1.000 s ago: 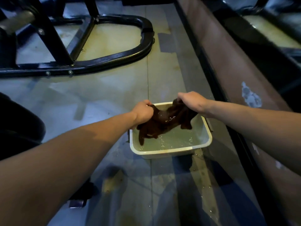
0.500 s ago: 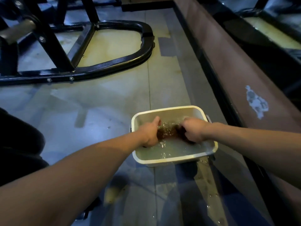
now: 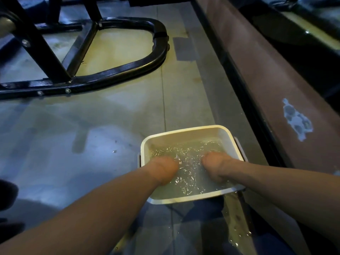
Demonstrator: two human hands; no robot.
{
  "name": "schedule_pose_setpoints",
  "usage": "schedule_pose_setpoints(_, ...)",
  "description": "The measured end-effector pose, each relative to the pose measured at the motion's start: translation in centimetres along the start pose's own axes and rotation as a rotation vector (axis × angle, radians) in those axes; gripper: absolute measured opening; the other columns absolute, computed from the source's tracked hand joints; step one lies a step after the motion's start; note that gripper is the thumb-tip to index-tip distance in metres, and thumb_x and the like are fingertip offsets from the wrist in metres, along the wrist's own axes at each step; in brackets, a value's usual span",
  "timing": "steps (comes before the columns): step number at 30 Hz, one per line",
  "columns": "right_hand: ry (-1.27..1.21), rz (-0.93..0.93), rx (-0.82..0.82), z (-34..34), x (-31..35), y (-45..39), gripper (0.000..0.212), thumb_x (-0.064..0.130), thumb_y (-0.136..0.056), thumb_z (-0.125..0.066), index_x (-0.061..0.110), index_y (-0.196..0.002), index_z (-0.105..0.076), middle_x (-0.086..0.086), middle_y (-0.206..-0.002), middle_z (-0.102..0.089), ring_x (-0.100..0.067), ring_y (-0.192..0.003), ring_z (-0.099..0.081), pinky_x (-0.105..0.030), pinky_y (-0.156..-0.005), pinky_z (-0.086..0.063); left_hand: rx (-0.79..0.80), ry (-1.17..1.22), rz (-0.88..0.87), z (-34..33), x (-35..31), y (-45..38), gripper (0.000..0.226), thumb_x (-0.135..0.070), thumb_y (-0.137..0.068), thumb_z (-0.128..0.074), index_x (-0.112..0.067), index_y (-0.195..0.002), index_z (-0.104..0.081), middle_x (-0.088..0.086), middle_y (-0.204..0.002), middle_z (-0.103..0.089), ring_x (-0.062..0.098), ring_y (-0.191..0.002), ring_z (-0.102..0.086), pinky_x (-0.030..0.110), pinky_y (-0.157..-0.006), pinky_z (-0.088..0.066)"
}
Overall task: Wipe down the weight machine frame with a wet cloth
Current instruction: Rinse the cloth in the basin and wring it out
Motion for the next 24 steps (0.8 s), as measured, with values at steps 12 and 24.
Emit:
schedule_pose_setpoints(12,-0.458,0.02,0.07,2.0,-0.7,0.5,0.081,0.045,-0.076,-0.081,0.025,-0.141,-0.037,-0.001,-0.121,-0.061,-0.023,-0.109,-0.06,-0.039,-0.096,-0.053,-0.031,0.888,0.181,1.4,1.2,0.4,0.064,-0.046,-0.085,-0.076,-0.025,-0.134,-0.042,0.005,-0.117,-0.066,0.023,-0.101,-0.068,0.042,-0.091,-0.059)
schedule_pose_setpoints(24,-0.754,-0.084,-0.024,3.5,-1.5,2.3,0.016,0.025,-0.095,-0.064,0.012,-0.103,-0.069,-0.009,-0.092,-0.074,-0.024,-0.079,-0.072,-0.03,-0.062,-0.056,-0.047,0.338,0.138,2.8,0.9,2.6,0.011,-0.012,-0.095,-0.061,-0.009,-0.106,-0.061,0.013,-0.109,-0.069,0.026,-0.093,-0.067,0.032,-0.08,-0.059)
Point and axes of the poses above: each hand's wrist, its own y-axis away from the middle knuckle, its own z-axis out of the back of the hand, x = y × z, the point moved 2 cm from there along -y, towards the middle knuckle
